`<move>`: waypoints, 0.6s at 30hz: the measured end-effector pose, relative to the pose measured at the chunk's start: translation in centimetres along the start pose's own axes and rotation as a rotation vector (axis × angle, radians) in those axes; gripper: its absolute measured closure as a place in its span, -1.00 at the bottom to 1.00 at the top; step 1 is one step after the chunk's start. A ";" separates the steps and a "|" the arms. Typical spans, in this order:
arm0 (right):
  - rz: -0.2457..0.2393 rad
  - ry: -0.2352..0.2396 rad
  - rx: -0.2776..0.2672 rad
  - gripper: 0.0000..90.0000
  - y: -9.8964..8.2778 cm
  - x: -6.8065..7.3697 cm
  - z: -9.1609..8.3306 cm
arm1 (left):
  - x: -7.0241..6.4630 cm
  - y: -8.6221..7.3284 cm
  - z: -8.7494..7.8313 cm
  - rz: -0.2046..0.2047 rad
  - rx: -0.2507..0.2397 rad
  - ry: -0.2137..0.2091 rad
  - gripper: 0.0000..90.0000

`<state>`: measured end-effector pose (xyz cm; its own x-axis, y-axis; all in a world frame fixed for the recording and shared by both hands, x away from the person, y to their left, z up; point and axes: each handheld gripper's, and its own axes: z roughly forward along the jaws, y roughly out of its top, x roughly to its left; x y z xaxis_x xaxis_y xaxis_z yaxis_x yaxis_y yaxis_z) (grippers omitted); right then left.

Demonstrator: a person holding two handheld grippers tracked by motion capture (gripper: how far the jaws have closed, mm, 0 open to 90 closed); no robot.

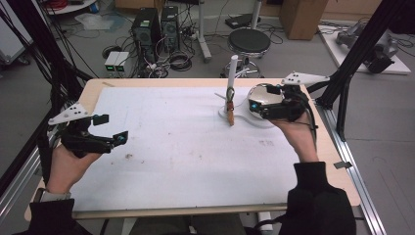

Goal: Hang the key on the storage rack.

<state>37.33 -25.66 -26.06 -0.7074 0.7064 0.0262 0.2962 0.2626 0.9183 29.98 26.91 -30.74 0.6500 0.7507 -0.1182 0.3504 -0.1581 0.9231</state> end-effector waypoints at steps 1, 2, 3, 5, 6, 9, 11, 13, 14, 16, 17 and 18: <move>-0.005 0.015 0.014 -0.77 -0.2 -0.1 -0.6 | -0.3 0.3 0.0 0.005 -0.005 -0.010 -0.96; -0.005 0.015 0.014 -0.77 -0.2 -0.1 -0.6 | -0.6 0.6 0.1 0.011 -0.019 -0.016 -0.96; -0.010 0.034 0.038 -0.77 -0.6 0.0 -1.9 | -0.9 1.0 0.1 0.021 -0.029 -0.027 -0.96; -0.020 0.038 0.023 -0.77 -1.2 -0.1 -3.2 | -1.3 1.5 0.1 0.031 -0.043 -0.044 -0.96; -0.020 0.038 0.023 -0.77 -1.2 -0.1 -3.2 | -1.3 1.5 0.1 0.031 -0.043 -0.044 -0.96; 0.006 0.045 -0.017 -0.77 -2.5 -0.8 -5.7 | -1.3 1.7 0.3 0.026 -0.049 -0.056 -0.96; 0.012 0.045 -0.023 -0.77 -2.8 -1.0 -6.1 | -1.2 1.8 0.4 0.017 -0.049 -0.057 -0.96; 0.032 0.036 -0.036 -0.77 -3.6 -1.4 -7.1 | -1.2 1.9 0.4 0.012 -0.054 -0.061 -0.96; 0.038 0.032 -0.040 -0.77 -3.9 -1.5 -7.3 | -1.2 1.9 0.4 0.012 -0.056 -0.061 -0.96; 0.042 0.041 -0.033 -0.77 -4.7 -1.8 -8.1 | -1.1 1.9 0.4 0.015 -0.058 -0.063 -0.96; 0.042 0.041 -0.033 -0.77 -4.7 -1.8 -8.1 | -1.2 1.9 0.5 0.009 -0.060 -0.062 -0.96; 0.042 0.036 -0.024 -0.77 -4.9 -1.9 -8.3 | -1.2 1.9 0.6 0.012 -0.058 -0.064 -0.96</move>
<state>31.90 -33.70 -27.33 -0.7176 0.6920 0.0790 0.3112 0.2171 0.9252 30.29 25.29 -29.08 0.6961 0.7063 -0.1287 0.3042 -0.1278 0.9440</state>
